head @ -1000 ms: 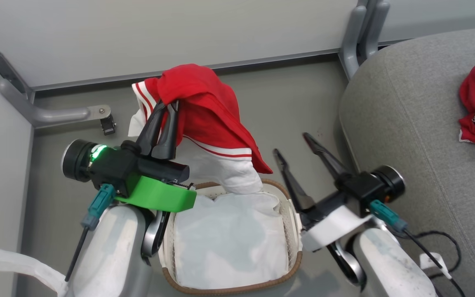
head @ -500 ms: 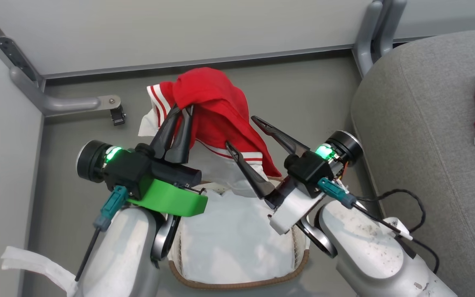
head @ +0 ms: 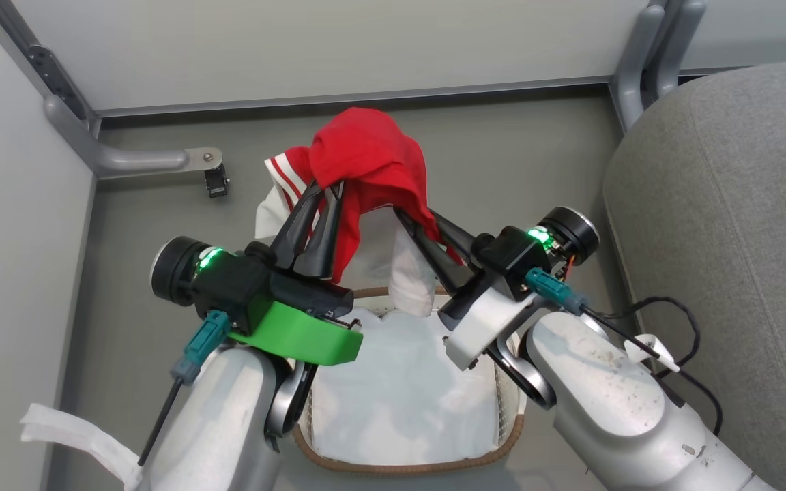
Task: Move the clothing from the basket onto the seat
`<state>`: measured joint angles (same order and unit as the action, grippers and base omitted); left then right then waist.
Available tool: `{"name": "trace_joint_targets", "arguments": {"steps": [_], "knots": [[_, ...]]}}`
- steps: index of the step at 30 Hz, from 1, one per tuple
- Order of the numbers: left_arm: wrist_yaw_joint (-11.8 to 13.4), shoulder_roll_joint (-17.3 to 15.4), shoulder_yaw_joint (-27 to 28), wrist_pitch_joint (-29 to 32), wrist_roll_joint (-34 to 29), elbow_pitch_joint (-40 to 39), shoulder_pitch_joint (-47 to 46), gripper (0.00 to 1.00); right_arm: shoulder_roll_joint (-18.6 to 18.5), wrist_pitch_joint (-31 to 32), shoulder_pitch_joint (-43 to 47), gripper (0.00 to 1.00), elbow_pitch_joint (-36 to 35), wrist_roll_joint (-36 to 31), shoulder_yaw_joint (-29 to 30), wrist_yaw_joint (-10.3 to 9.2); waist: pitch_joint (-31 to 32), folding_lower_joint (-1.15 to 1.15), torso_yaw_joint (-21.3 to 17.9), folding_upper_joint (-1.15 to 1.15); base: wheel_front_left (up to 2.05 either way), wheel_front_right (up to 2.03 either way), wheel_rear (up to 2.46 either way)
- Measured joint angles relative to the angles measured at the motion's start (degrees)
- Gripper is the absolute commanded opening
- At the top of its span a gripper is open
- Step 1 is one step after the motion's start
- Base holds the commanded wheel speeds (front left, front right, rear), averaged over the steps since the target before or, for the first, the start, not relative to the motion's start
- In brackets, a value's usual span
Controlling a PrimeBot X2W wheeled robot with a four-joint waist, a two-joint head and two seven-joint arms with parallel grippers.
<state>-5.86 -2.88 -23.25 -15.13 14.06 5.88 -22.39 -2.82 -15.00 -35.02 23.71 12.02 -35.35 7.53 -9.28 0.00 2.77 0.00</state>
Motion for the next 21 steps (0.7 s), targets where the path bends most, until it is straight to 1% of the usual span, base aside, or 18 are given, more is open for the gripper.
{"name": "trace_joint_targets", "arguments": {"steps": [1, 2, 3, 4, 9, 14, 21], "knots": [[0.03, 0.00, 0.08, 0.00, -0.03, 0.10, 0.01, 0.00, 0.02, 0.00, 0.04, 0.00, -0.45, -0.02, 0.64, 0.00, -0.01, 0.00, -0.15, 0.00, 0.00, 0.00, 0.00], [0.05, 0.00, 0.08, -0.03, -0.04, 0.47, 0.02, 0.41, 0.01, 0.00, 0.18, 0.00, -0.94, -0.04, 1.26, 0.00, -0.02, 0.00, -0.35, 0.00, 0.00, 0.00, 0.00], [0.05, 0.00, 0.02, -0.03, -0.04, 0.85, 0.08, 0.73, 0.02, 0.00, 0.37, 0.00, -1.32, -0.07, 1.89, 0.00, -0.02, 0.00, -0.54, 0.00, 0.00, 0.00, 0.00], [0.04, 0.01, 0.10, -0.03, -0.10, 1.09, 0.10, 1.00, 0.01, 0.00, 0.62, 0.00, -1.60, -0.26, 2.59, 0.00, -0.02, 0.00, -0.83, 0.00, 0.00, 0.00, 0.00], [-0.19, 0.03, 0.53, -0.03, -1.13, 1.99, 0.10, 1.00, -0.02, 0.00, 2.72, 0.00, -3.92, -0.74, 6.45, 0.00, -0.16, 0.00, -2.90, 0.00, 0.00, 0.00, 0.00], [-0.67, 0.02, 0.58, -0.04, -2.34, 2.89, 0.32, 1.00, 0.00, 0.00, 4.86, 0.00, -6.68, -1.13, 9.82, 0.00, -0.49, 0.00, -6.25, 0.00, 0.00, 0.00, 0.00], [-1.14, 0.04, 0.76, -0.04, -3.26, 4.04, 0.58, 1.00, -0.05, 0.00, 6.95, 0.00, -10.11, -0.93, 12.70, 0.00, -1.38, 0.00, -13.00, 0.00, 0.00, 0.00, 0.00]]}}
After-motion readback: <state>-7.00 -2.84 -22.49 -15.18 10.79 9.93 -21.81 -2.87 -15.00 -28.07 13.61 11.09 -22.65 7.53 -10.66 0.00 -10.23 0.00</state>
